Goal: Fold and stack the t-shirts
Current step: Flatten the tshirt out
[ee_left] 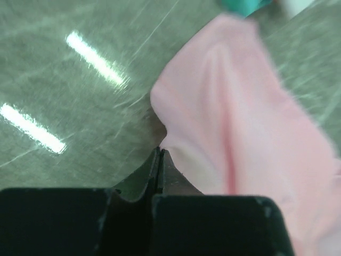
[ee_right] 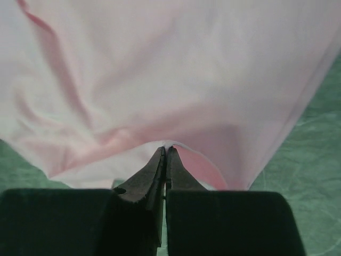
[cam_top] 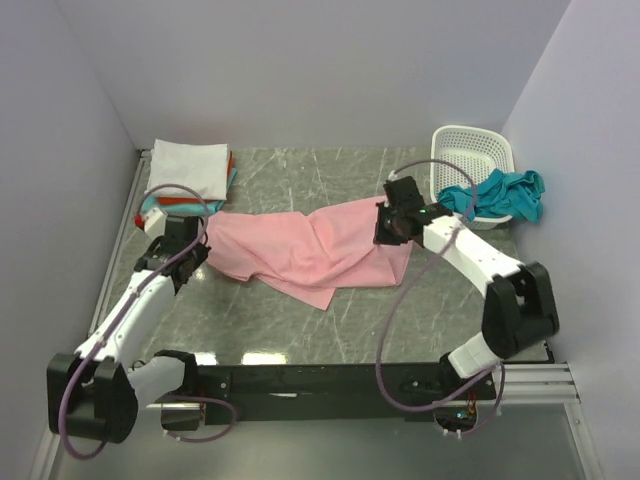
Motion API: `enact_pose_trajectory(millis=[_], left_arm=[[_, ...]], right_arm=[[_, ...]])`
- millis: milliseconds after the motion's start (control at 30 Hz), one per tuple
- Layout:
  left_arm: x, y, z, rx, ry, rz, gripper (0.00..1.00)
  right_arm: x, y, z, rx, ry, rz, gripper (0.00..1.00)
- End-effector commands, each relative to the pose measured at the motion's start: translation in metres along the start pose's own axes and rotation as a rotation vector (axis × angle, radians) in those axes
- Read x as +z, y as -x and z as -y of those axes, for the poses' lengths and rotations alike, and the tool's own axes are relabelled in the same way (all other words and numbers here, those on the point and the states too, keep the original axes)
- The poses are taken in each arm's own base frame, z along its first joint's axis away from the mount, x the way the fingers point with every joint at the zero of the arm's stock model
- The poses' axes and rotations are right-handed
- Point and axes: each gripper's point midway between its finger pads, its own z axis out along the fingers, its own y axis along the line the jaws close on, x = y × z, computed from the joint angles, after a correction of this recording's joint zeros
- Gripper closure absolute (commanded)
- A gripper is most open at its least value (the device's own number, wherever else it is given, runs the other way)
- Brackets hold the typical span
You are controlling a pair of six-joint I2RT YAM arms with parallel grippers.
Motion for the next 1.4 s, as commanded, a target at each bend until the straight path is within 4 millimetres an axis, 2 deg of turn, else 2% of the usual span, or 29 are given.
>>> enact_pose_trajectory(millis=[0,67,100,133,167,200,233,267,300,333,400,433,467,500,533,567,600,633,700,733,800,833,900,933,1000,1133,1167,1267,1367], left_arm=[[-0.048,0.072,0.033,-0.095,-0.112,0.2,0.99],[-0.066,0.09,0.04,-0.118,-0.153,0.251,0.99],[-0.075,0.1,0.045,-0.134,-0.175,0.276,0.99],[-0.094,0.116,0.052,-0.152,-0.223,0.318,0.99],[-0.104,0.125,0.056,-0.161,-0.246,0.344,0.99],[-0.114,0.134,0.06,-0.17,-0.274,0.369,0.99],[-0.136,0.152,0.067,-0.184,-0.319,0.415,0.99],[-0.147,0.16,0.069,-0.2,-0.336,0.435,0.99],[-0.157,0.167,0.07,-0.21,-0.35,0.453,0.99],[-0.181,0.184,0.074,-0.24,-0.395,0.496,0.99],[-0.211,0.201,0.081,-0.264,-0.469,0.547,0.99],[-0.239,0.214,0.085,-0.269,-0.538,0.585,0.99],[-0.255,0.221,0.087,-0.275,-0.572,0.608,0.99],[-0.27,0.227,0.087,-0.279,-0.602,0.629,0.99],[-0.3,0.24,0.086,-0.296,-0.658,0.672,0.99],[-0.315,0.246,0.085,-0.307,-0.686,0.696,0.99],[-0.329,0.251,0.083,-0.317,-0.713,0.716,0.99],[-0.357,0.259,0.079,-0.327,-0.765,0.761,0.99],[-0.386,0.265,0.076,-0.324,-0.826,0.796,0.99],[-0.414,0.271,0.07,-0.326,-0.872,0.835,0.99],[-0.441,0.275,0.066,-0.315,-0.932,0.862,0.99],[-0.468,0.28,0.058,-0.321,-0.971,0.904,0.99],[-0.491,0.283,0.051,-0.317,-1.006,0.936,0.99],[-0.515,0.286,0.041,-0.319,-1.038,0.978,0.99],[-0.54,0.289,0.033,-0.312,-1.073,1.02,0.99],[-0.563,0.288,0.029,-0.283,-1.126,1.05,0.99],[-0.562,0.287,0.03,-0.276,-1.126,1.048,0.99],[-0.547,0.29,0.037,-0.278,-1.092,1.032,0.99],[-0.507,0.296,0.053,-0.306,-1.018,0.998,0.99]], right_arm=[[-0.055,0.044,-0.001,0.026,-0.013,0.225,1.0],[-0.076,0.056,0.005,0.043,-0.043,0.298,1.0],[-0.097,0.064,0.005,0.054,-0.032,0.356,1.0],[-0.111,0.071,0.005,0.062,-0.032,0.4,1.0],[-0.122,0.076,0.005,0.062,-0.031,0.433,1.0],[-0.143,0.084,0.008,0.072,-0.037,0.495,1.0],[-0.16,0.093,0.007,0.08,-0.03,0.543,1.0],[-0.172,0.095,0.008,0.082,-0.03,0.564,1.0],[-0.192,0.099,0.007,0.089,-0.012,0.616,1.0],[-0.208,0.104,0.005,0.091,0.004,0.652,1.0],[-0.241,0.106,0.006,0.094,0.031,0.728,1.0],[-0.259,0.109,0.007,0.1,0.038,0.771,1.0],[-0.271,0.108,0.009,0.094,0.034,0.791,1.0],[-0.293,0.107,0.012,0.1,0.046,0.839,1.0],[-0.314,0.109,0.012,0.091,0.056,0.883,1.0],[-0.332,0.105,0.012,0.081,0.073,0.915,1.0],[-0.36,0.108,0.01,0.069,0.102,0.97,1.0],[-0.376,0.107,0.007,0.032,0.12,0.995,1.0],[-0.404,0.099,0.008,0.023,0.147,1.033,1.0],[-0.429,0.098,0.007,0.031,0.175,1.081,1.0],[-0.466,0.088,0.003,0.011,0.25,1.151,1.0],[-0.481,0.08,0.003,-0.002,0.274,1.181,1.0],[-0.505,0.07,0.0,-0.032,0.325,1.22,1.0],[-0.512,0.065,0.0,-0.042,0.334,1.232,1.0],[-0.526,0.053,0.001,-0.054,0.367,1.247,1.0],[-0.541,0.034,0.001,-0.073,0.422,1.27,1.0],[-0.547,0.03,0.001,-0.074,0.439,1.29,1.0],[-0.543,0.029,0.0,-0.064,0.46,1.294,1.0],[-0.516,0.042,-0.001,-0.031,0.419,1.235,1.0]])
